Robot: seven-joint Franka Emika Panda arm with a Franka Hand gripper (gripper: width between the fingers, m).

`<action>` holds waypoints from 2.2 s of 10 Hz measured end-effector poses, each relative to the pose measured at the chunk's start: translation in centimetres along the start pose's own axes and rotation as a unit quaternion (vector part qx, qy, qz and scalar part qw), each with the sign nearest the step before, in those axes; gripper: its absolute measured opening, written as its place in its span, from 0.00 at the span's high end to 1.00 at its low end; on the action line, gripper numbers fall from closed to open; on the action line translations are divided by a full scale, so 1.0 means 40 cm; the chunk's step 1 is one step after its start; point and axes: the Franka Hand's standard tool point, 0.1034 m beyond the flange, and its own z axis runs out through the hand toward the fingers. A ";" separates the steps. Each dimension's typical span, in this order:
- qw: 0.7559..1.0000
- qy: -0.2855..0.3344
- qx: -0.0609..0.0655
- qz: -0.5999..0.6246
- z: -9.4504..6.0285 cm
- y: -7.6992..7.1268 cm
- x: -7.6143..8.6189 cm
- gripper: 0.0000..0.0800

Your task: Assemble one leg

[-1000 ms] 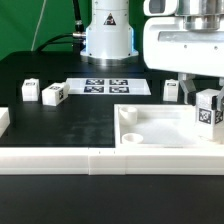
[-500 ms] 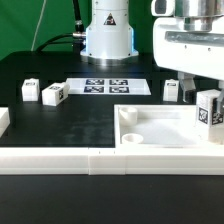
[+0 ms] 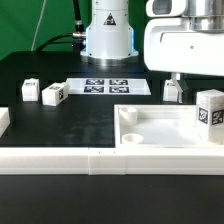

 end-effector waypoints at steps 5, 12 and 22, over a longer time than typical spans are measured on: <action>0.966 0.002 -0.003 -0.257 0.008 -0.001 -0.002 0.19; 0.942 0.002 -0.003 -0.334 0.007 0.002 0.002 0.64; 0.955 0.003 0.000 0.295 0.015 0.004 -0.010 0.64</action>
Offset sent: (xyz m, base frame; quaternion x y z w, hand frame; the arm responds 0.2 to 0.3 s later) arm 0.0023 0.0077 0.0028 -0.0064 0.0021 -0.2908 0.9568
